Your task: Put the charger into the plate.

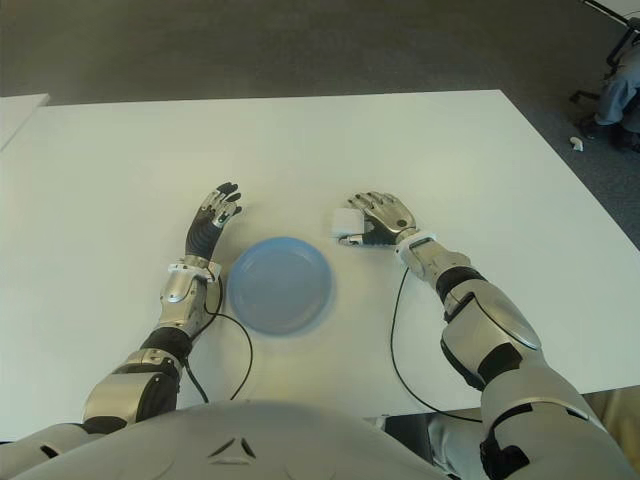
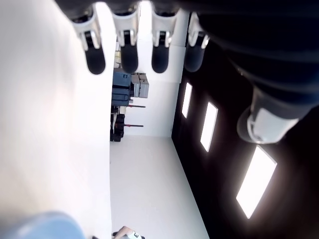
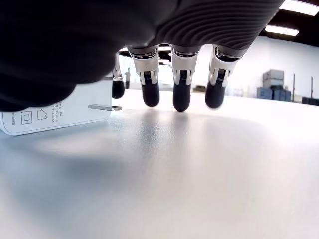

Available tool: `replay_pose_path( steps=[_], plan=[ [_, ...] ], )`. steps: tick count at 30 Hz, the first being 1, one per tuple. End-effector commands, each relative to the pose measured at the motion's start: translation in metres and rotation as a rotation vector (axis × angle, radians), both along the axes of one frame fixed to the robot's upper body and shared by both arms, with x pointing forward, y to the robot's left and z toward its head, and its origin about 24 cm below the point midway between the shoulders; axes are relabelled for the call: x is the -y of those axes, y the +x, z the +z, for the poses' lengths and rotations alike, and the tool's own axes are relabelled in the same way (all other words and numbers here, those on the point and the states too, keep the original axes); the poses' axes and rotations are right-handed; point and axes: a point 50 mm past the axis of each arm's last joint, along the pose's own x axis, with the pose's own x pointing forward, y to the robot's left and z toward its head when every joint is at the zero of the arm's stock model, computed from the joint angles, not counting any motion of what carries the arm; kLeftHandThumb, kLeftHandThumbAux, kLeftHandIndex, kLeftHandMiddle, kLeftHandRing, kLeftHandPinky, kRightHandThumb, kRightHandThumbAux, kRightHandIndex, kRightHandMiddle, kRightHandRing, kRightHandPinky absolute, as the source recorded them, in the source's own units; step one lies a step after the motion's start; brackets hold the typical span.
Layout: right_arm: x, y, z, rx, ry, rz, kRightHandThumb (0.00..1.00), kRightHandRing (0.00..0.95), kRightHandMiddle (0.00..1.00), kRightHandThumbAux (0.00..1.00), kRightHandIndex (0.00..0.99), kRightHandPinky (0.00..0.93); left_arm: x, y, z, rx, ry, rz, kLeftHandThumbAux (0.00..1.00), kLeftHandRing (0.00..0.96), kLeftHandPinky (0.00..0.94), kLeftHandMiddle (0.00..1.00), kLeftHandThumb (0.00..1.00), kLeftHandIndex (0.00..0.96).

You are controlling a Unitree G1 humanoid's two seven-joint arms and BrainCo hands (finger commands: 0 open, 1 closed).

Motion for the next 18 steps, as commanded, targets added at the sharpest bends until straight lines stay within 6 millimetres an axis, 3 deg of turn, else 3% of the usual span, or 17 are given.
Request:
replay_pose_path(
  steps=[1, 8, 18],
  plan=[
    [0.0221, -0.0707, -0.0704, -0.314, -0.232, -0.034, 0.698, 0.708, 0.681, 0.649, 0.414, 0.747, 0.0044, -0.0535, -0.0540, -0.308, -0.068, 0.041, 0.504, 0.132, 0.172, 0.133, 0.001, 0.147],
    [0.0197, -0.0676, -0.0673, -0.260, -0.164, -0.075, 0.738, 0.808, 0.802, 0.703, 0.439, 0.851, 0.0038, -0.0532, -0.0537, -0.304, -0.070, 0.042, 0.499, 0.142, 0.178, 0.145, 0.006, 0.152],
    [0.0188, -0.0659, -0.0642, -0.250, -0.103, -0.085, 0.744, 0.853, 0.850, 0.709, 0.440, 0.849, 0.0032, -0.0521, -0.0540, -0.310, -0.073, 0.048, 0.491, 0.141, 0.165, 0.144, 0.003, 0.149]
  ],
)
